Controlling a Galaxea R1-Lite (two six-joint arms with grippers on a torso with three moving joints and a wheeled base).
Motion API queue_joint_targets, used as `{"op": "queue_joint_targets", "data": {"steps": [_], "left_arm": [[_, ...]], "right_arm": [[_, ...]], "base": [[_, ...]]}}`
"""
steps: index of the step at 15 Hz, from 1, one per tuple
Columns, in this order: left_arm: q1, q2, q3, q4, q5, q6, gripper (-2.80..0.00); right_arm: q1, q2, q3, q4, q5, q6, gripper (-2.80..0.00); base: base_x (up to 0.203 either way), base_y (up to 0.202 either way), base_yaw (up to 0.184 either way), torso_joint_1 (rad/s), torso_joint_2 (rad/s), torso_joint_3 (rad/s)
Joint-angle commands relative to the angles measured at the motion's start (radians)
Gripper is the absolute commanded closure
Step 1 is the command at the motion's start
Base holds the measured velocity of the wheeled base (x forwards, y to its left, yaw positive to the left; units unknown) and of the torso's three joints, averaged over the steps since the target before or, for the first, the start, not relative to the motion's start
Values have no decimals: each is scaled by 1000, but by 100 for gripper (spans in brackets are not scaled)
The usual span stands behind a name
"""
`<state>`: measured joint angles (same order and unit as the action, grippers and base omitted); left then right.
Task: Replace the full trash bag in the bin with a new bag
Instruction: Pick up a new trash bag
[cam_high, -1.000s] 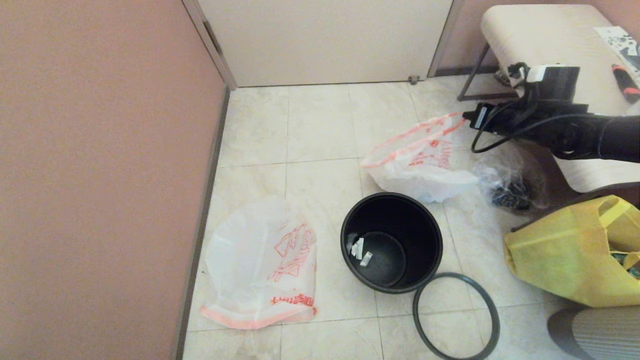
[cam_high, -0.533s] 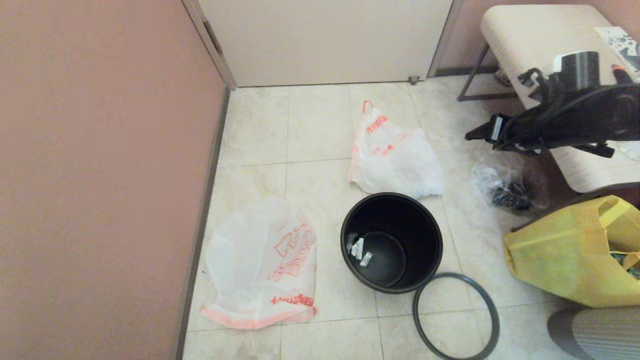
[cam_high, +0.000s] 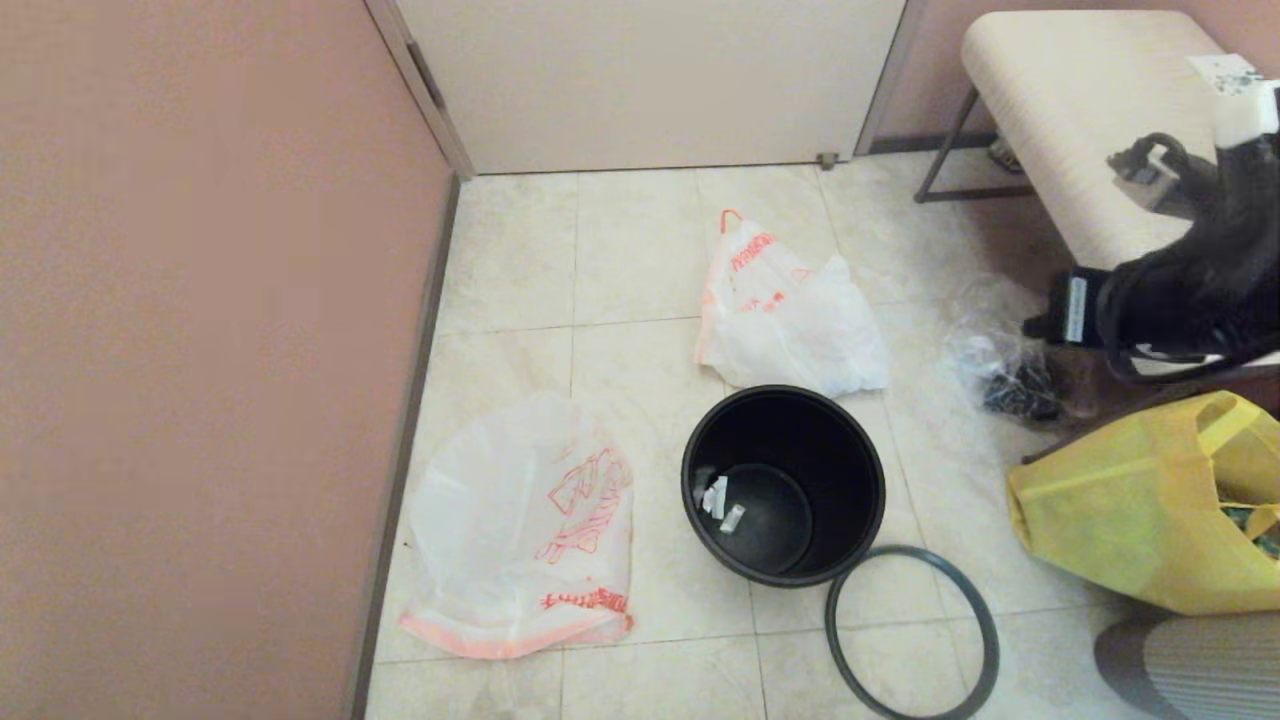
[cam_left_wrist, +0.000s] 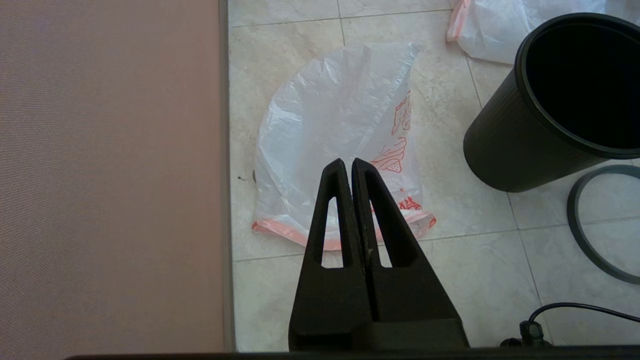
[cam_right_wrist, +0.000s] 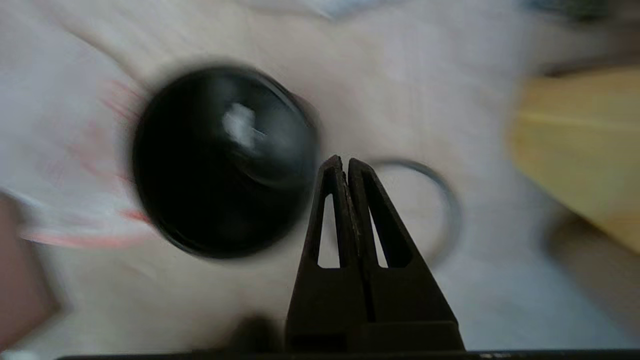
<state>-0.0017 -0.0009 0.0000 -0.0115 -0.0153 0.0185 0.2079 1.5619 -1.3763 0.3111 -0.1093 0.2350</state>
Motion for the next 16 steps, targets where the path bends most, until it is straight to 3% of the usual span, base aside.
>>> {"op": "queue_joint_targets", "data": {"steps": [1,6,10,13,16], "left_arm": [[0,1,5,-1,0,1,0],[0,1,5,-1,0,0,0],[0,1,5,-1,0,0,0],[0,1,5,-1,0,0,0],[0,1,5,-1,0,0,0]], "right_arm": [[27,-197,133,0,-66,-45,0],[30,-539,431,3,-242,-163,0],[0,-776,574,6,-315,-235,0],[-91,-899,659,4,-329,-245,0],[-118,-1068,721,3,-307,-241,0]], "base": [[0,0,0,0,0,0],[0,0,0,0,0,0],[0,0,0,0,0,0],[0,0,0,0,0,0],[0,0,0,0,0,0]]}}
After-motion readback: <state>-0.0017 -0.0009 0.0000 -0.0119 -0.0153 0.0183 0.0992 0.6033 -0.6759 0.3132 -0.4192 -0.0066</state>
